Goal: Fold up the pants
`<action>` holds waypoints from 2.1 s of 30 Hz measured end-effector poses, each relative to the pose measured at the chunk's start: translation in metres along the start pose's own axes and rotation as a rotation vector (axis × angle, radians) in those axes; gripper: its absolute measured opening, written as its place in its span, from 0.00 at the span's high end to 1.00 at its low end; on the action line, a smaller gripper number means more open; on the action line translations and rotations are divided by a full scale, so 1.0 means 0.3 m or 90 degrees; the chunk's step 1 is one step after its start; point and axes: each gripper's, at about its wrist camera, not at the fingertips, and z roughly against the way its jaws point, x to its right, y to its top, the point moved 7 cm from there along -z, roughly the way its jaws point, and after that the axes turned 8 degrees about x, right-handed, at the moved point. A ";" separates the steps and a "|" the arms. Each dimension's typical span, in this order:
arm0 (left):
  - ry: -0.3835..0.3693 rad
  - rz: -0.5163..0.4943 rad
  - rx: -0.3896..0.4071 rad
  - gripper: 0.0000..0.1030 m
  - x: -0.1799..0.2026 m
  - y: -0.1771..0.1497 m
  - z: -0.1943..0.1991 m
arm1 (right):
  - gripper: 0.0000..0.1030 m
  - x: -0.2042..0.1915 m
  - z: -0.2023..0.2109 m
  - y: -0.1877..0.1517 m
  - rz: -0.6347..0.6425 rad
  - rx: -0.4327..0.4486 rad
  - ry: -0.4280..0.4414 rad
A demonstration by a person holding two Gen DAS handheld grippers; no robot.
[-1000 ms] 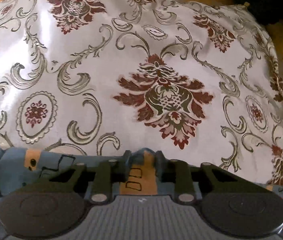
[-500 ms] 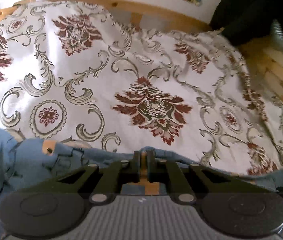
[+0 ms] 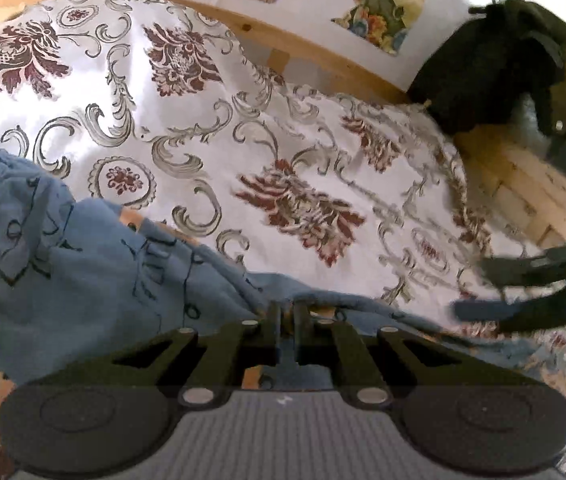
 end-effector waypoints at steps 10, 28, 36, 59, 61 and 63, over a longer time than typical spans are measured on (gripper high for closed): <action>0.005 -0.011 -0.026 0.93 -0.043 0.007 0.029 | 0.53 0.075 -0.217 0.022 -0.124 0.021 -0.057; 0.203 -0.029 -0.082 0.94 -0.257 -0.001 0.101 | 0.98 -0.053 -0.398 0.232 0.107 0.011 -0.133; 0.190 -0.009 -0.089 0.83 -0.274 0.039 0.117 | 0.40 0.039 -0.300 0.310 0.115 -0.015 -0.133; 0.342 -0.247 -0.081 0.14 -0.148 0.037 0.066 | 0.03 0.233 0.744 -0.320 0.275 0.275 -0.465; 0.369 -0.293 -0.094 0.14 -0.135 0.021 0.044 | 0.03 0.271 0.788 -0.376 0.244 0.295 -0.484; 0.400 -0.293 -0.111 0.12 -0.149 0.016 0.042 | 0.03 0.287 0.827 -0.421 0.240 0.311 -0.485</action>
